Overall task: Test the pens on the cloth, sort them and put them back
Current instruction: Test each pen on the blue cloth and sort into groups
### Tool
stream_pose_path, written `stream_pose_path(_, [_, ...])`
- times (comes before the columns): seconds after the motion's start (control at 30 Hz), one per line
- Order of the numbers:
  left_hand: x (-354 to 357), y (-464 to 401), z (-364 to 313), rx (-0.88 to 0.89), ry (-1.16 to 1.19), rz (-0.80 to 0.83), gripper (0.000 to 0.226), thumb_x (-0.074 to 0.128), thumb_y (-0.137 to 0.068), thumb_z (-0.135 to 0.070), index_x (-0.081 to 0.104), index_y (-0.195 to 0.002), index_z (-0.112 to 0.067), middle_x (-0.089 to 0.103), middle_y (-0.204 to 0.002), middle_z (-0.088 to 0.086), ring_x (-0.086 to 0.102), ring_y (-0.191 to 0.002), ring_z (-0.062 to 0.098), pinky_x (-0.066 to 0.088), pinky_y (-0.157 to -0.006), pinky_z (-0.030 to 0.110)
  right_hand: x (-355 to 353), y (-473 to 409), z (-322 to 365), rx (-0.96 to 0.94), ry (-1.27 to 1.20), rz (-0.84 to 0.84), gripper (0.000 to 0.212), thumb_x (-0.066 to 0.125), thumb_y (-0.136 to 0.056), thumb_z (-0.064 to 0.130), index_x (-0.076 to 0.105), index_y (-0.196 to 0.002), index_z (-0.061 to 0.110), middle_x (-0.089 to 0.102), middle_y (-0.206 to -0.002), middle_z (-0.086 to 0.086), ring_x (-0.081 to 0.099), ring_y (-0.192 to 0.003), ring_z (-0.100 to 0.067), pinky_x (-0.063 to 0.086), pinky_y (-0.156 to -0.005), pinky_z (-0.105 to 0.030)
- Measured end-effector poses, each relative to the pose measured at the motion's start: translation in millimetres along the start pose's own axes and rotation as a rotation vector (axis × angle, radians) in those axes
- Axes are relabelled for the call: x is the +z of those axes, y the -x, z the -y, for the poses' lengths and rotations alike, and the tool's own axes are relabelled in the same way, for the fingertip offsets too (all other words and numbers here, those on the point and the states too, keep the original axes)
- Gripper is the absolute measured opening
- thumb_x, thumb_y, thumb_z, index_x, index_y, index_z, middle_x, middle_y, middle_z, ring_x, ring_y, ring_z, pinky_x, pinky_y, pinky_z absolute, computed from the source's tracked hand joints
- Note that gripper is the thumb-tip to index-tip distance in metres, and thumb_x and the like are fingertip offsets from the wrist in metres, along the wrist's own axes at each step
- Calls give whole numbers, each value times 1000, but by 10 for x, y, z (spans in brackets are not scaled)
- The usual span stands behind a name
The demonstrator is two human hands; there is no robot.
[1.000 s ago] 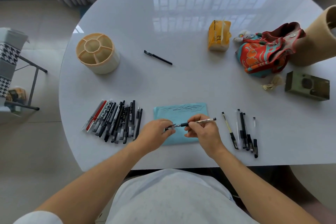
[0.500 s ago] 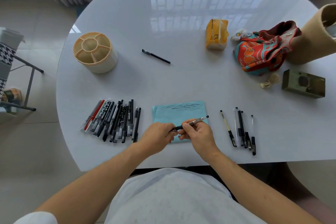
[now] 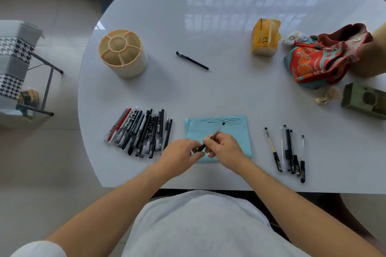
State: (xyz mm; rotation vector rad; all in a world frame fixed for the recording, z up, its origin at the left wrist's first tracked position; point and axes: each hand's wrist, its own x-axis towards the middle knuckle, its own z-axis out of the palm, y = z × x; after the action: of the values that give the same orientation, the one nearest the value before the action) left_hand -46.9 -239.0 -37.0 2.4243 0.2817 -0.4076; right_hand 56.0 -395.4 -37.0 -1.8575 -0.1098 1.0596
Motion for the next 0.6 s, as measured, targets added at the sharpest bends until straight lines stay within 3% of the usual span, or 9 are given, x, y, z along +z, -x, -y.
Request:
stream_pose_path(0.07, [-6, 29, 33, -63, -26, -44, 28, 57, -95, -45, 56, -72, -28, 50, -62, -10, 49, -62, 13, 37, -56, 34, 78, -58, 62, -6, 94, 54, 25, 67, -97, 36, 71, -89, 13, 73, -74, 2, 66, -60, -9, 58, -65, -25])
stream_pose_path(0.17, [-75, 90, 196, -251, -7, -172, 32, 63, -93, -42, 51, -67, -27, 48, -61, -9, 48, -60, 14, 33, -56, 32, 130, -257, 162, -39, 161, 35, 25, 63, -97, 40, 70, -84, 20, 75, -82, 0, 65, -60, -7, 56, -67, -28])
stream_pose_path(0.23, [-148, 158, 351, -364, -16, -250, 28, 66, -92, -42, 54, -72, -26, 50, -69, -9, 48, -65, 12, 42, -60, 33, 95, -482, 253, -54, 161, -51, 21, 64, -96, 35, 69, -85, 19, 74, -84, -2, 66, -63, -10, 55, -69, -31])
stream_pose_path(0.33, [-233, 275, 603, -491, -5, -281, 18, 68, -91, -40, 65, -98, -23, 58, -79, -9, 57, -76, 14, 52, -70, 32, -29, -946, 472, -125, 287, -210, 13, 64, -94, 29, 71, -91, 17, 70, -84, 6, 65, -78, -17, 51, -76, -31])
stream_pose_path(0.43, [-256, 369, 779, -561, -2, -250, 22, 68, -92, -38, 62, -106, -22, 60, -81, -9, 61, -80, 16, 51, -67, 32, -153, -1447, 785, -218, 448, -344, 22, 60, -94, 24, 70, -110, 15, 70, -109, -4, 65, -100, -24, 49, -88, -31])
stream_pose_path(0.6, [-215, 445, 853, -582, 1, -232, 27, 68, -92, -37, 56, -111, -21, 52, -73, -14, 58, -75, 16, 45, -63, 31, -215, -2119, 1205, -270, 734, -436, 41, 53, -97, 22, 58, -137, 18, 51, -139, -15, 58, -119, -35, 49, -97, -41])
